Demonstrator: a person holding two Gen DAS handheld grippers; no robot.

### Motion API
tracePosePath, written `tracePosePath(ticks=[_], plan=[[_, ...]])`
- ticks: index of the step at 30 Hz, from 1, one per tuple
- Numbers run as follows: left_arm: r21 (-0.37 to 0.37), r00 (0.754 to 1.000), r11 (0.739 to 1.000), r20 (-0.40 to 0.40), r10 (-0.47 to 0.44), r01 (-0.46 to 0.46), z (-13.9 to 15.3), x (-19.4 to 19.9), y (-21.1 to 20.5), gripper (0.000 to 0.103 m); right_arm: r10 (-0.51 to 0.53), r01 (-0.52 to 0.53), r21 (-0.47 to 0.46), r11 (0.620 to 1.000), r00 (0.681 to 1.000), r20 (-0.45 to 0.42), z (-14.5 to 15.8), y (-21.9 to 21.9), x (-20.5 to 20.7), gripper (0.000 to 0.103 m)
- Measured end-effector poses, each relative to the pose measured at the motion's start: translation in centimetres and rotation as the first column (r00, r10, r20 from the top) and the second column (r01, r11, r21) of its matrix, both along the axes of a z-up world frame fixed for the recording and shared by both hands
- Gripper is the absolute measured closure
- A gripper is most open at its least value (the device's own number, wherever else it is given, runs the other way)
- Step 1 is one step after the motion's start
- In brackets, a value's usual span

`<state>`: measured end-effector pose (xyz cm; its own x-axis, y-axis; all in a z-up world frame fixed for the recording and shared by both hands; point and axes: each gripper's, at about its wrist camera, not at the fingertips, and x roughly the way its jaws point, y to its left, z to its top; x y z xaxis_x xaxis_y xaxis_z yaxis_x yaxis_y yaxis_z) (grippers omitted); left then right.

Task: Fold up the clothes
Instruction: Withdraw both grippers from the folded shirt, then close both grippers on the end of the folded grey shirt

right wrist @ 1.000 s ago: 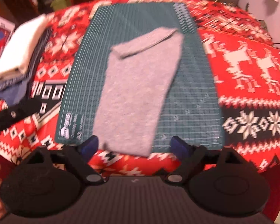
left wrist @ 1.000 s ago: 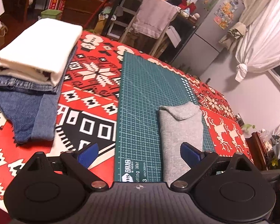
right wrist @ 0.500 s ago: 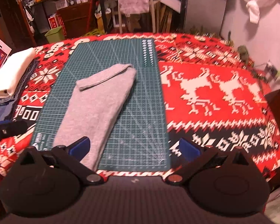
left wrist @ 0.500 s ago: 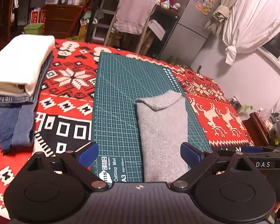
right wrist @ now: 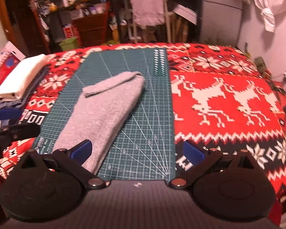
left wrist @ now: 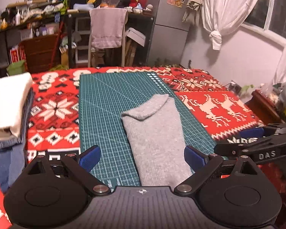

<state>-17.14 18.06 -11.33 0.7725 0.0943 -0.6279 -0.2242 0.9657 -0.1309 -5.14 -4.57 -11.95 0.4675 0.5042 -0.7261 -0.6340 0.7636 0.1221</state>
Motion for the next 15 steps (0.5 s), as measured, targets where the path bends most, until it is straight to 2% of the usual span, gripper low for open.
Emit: tracePosePath(ticks=[5,9,11,13,14,15], plan=[[0.023,0.999,0.999,-0.003,-0.047,0.047,-0.3,1.2,-0.7,0.008,-0.035,0.036,0.091,0.995,0.999,-0.012,-0.6,-0.8,0.8,0.0],[-0.009,0.999,0.998,-0.002,-0.055,0.055,-1.0,2.0,-0.9,0.008,-0.065,0.072,0.179,0.981,0.997,-0.045,-1.1,-1.3,1.7,0.001],[-0.078,0.998,0.995,0.018,-0.058,0.059,-1.1,2.2,-0.4,0.008,-0.064,0.081,0.225,0.971,0.995,-0.083,-1.4,-1.4,2.2,0.001],[-0.159,0.997,0.985,0.047,-0.063,0.07,-1.2,2.4,0.2,0.009,-0.065,0.084,0.251,0.964,0.994,-0.084,-1.7,-1.3,2.3,0.002],[-0.193,0.996,0.978,0.058,-0.063,0.073,-1.2,2.6,0.5,0.01,-0.063,0.08,0.252,0.964,0.995,-0.076,-1.9,-1.2,2.3,0.004],[-0.212,0.997,0.975,0.056,-0.059,0.069,-1.2,2.8,0.7,0.012,-0.06,0.077,0.255,0.964,0.996,-0.071,-2.0,-1.0,2.3,0.011]])
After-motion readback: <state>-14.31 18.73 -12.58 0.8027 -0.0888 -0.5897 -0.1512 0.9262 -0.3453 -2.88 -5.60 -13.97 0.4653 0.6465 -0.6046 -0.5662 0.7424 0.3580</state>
